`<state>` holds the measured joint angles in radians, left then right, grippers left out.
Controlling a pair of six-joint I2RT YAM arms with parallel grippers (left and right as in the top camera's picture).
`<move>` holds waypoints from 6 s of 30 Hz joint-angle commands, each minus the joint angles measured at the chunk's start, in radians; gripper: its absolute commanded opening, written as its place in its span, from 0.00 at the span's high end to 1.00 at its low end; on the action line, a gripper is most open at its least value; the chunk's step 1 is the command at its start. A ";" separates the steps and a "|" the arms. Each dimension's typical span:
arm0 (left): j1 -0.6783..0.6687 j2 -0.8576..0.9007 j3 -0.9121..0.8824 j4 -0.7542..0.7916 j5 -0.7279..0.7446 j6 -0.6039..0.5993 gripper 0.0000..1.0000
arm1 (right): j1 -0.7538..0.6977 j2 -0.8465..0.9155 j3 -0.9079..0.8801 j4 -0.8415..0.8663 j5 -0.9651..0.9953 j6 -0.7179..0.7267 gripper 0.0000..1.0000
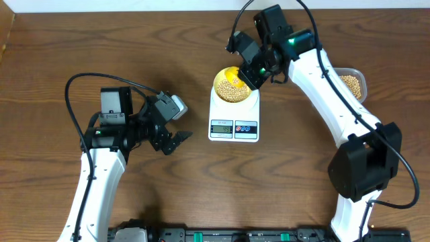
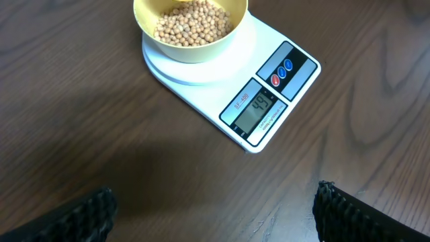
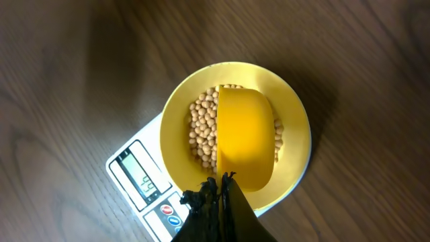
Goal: Scoop item into bowl and weigh 50g on scale
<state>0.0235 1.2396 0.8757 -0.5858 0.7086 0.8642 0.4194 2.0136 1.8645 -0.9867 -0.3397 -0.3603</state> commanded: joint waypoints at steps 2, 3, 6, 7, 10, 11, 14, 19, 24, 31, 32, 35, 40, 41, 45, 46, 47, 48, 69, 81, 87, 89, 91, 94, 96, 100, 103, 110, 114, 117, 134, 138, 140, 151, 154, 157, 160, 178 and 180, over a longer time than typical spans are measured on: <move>0.004 -0.011 -0.006 0.000 0.016 -0.001 0.05 | 0.004 -0.013 0.024 0.000 0.005 -0.019 0.99; 0.004 -0.011 -0.006 0.000 0.016 -0.001 0.05 | 0.004 -0.013 0.024 0.000 0.006 -0.019 0.99; 0.004 -0.011 -0.006 0.000 0.016 -0.001 0.05 | 0.005 -0.013 0.024 0.003 0.006 -0.024 0.99; 0.004 -0.011 -0.006 0.000 0.016 -0.001 0.05 | 0.006 -0.013 0.024 0.003 0.011 -0.032 0.99; 0.004 -0.011 -0.006 0.000 0.016 -0.001 0.05 | 0.011 -0.013 0.024 0.003 0.041 -0.038 0.99; 0.004 -0.011 -0.006 0.000 0.016 -0.001 0.05 | 0.014 -0.013 0.024 0.003 0.045 -0.039 0.99; 0.004 -0.011 -0.006 0.000 0.016 -0.001 0.05 | 0.023 -0.013 0.024 0.003 0.046 -0.039 0.99; 0.004 -0.011 -0.006 0.000 0.016 -0.001 0.05 | 0.041 -0.013 0.024 0.006 0.081 -0.039 0.99; 0.004 -0.011 -0.006 0.000 0.016 -0.001 0.05 | 0.042 -0.013 0.024 0.003 0.079 -0.037 0.99; 0.004 -0.011 -0.006 0.000 0.016 -0.001 0.05 | 0.042 -0.013 0.024 0.003 0.076 -0.037 0.99; 0.004 -0.011 -0.006 0.000 0.016 -0.001 0.05 | 0.042 -0.013 0.024 0.003 0.076 -0.037 0.99; 0.004 -0.011 -0.006 0.000 0.016 -0.001 0.05 | 0.042 -0.013 0.024 0.004 0.076 -0.037 0.99; 0.004 -0.011 -0.006 0.000 0.016 -0.001 0.05 | 0.042 -0.013 0.024 0.003 0.076 -0.037 0.99; 0.004 -0.011 -0.006 0.000 0.016 -0.001 0.05 | 0.042 -0.013 0.024 0.003 0.076 -0.037 0.99; 0.004 -0.011 -0.006 0.000 0.016 -0.001 0.05 | 0.042 -0.013 0.024 0.003 0.078 -0.038 0.99; 0.004 -0.011 -0.006 0.000 0.016 -0.001 0.05 | 0.042 -0.013 0.024 0.004 0.080 -0.038 0.99; 0.004 -0.011 -0.006 0.000 0.016 -0.001 0.05 | 0.042 -0.013 0.024 0.004 0.080 -0.042 0.99; 0.004 -0.011 -0.006 0.000 0.016 -0.001 0.05 | 0.042 -0.013 0.024 0.004 0.080 -0.045 0.99; 0.004 -0.011 -0.006 0.000 0.016 -0.001 0.05 | 0.046 -0.013 0.024 0.026 0.117 -0.105 0.99; 0.004 -0.011 -0.006 0.000 0.016 -0.001 0.05 | -0.015 -0.013 0.024 0.019 -0.099 -0.010 0.99; 0.004 -0.011 -0.006 0.000 0.016 -0.001 0.05 | -0.033 -0.013 0.024 0.002 -0.105 -0.010 0.99; 0.004 -0.011 -0.006 0.000 0.016 -0.001 0.05 | -0.038 -0.013 0.024 0.003 -0.117 -0.010 0.99; 0.004 -0.011 -0.006 0.000 0.016 -0.001 0.05 | -0.043 -0.013 0.024 0.003 -0.123 -0.010 0.99; 0.004 -0.011 -0.006 0.000 0.016 -0.001 0.05 | -0.050 -0.013 0.024 0.002 -0.123 -0.010 0.99; 0.004 -0.011 -0.006 0.000 0.016 -0.001 0.05 | -0.052 -0.013 0.024 0.002 -0.124 -0.009 0.99; 0.004 -0.011 -0.006 0.000 0.016 -0.001 0.05 | -0.060 -0.013 0.024 0.003 -0.157 0.002 0.99; 0.004 -0.011 -0.006 0.000 0.016 -0.001 0.05 | -0.075 -0.013 0.024 0.007 -0.193 0.027 0.99; 0.004 -0.011 -0.006 0.000 0.016 -0.001 0.05 | -0.118 -0.013 0.024 0.010 -0.272 0.061 0.99; 0.004 -0.011 -0.006 0.000 0.016 -0.001 0.05 | -0.138 -0.013 0.026 0.010 -0.301 0.076 0.99; 0.004 -0.011 -0.006 0.000 0.016 -0.001 0.05 | -0.146 -0.013 0.036 0.009 -0.307 0.076 0.99; 0.004 -0.011 -0.006 -0.001 0.016 -0.001 0.05 | -0.467 -0.014 0.251 -0.257 -0.414 0.102 0.99; 0.004 -0.011 -0.006 0.000 0.016 -0.001 0.05 | -0.571 -0.017 0.268 -0.320 -0.393 0.102 0.99; 0.004 -0.011 -0.006 0.000 0.016 -0.001 0.05 | -0.620 -0.018 0.268 -0.360 -0.314 0.103 0.99; 0.004 -0.011 -0.006 0.000 0.016 -0.001 0.05 | -0.581 -0.016 0.264 -0.414 0.244 0.130 0.99; 0.004 -0.011 -0.006 0.000 0.016 -0.001 0.05 | -0.529 -0.016 0.255 -0.417 0.364 0.136 0.99; 0.004 -0.011 -0.006 0.000 0.016 -0.001 0.04 | -0.449 -0.015 0.235 -0.415 0.514 0.136 0.99; 0.004 -0.011 -0.006 0.000 0.016 -0.001 0.05 | -0.396 -0.015 0.218 -0.416 0.615 0.136 0.99; 0.004 -0.011 -0.006 0.000 0.016 -0.001 0.05 | -0.468 -0.015 0.136 -0.412 0.262 0.280 0.99; 0.004 -0.011 -0.006 0.000 0.016 -0.001 0.05 | -0.517 -0.015 0.135 -0.410 0.167 0.291 0.99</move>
<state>0.0235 1.2396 0.8757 -0.5858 0.7086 0.8642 -0.0246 2.0136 2.0064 -1.3975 0.0380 -0.1223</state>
